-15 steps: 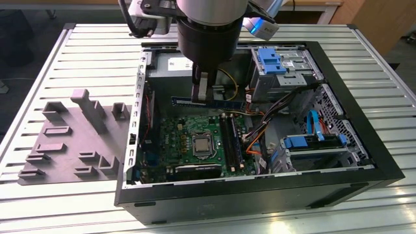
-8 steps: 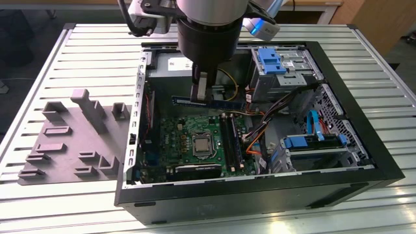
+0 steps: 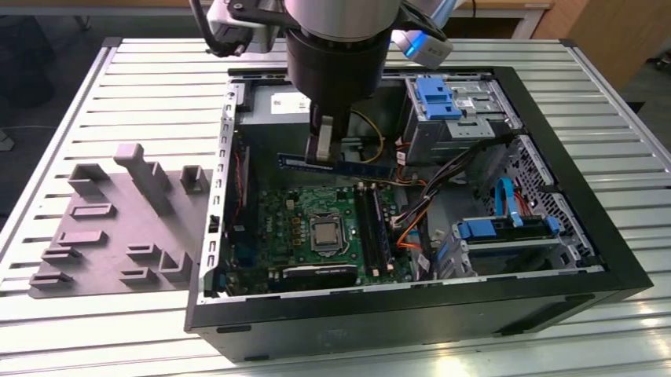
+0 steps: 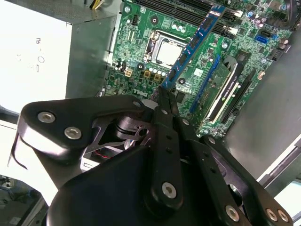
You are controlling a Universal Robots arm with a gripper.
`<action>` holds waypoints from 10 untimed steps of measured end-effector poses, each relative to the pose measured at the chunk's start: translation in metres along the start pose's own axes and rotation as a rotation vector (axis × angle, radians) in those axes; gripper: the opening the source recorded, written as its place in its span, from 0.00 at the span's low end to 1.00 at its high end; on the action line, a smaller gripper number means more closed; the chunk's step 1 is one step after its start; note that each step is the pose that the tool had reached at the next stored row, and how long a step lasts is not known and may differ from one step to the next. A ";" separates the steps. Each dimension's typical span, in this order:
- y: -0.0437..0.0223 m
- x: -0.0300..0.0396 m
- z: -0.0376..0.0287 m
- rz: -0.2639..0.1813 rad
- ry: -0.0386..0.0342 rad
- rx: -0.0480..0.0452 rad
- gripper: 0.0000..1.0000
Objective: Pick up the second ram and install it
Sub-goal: 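Insert the second ram into the second slot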
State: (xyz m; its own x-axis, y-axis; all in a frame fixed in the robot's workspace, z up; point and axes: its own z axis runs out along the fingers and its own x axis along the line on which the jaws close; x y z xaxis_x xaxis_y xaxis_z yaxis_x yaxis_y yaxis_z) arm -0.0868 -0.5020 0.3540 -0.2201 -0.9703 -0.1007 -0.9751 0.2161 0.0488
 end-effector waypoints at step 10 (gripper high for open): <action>0.0000 0.0000 0.0000 0.039 -0.0019 0.0040 0.11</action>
State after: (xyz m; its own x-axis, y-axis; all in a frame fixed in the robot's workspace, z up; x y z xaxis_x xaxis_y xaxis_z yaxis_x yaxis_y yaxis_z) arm -0.0868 -0.5020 0.3540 -0.2582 -0.9608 -0.1007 -0.9659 0.2545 0.0488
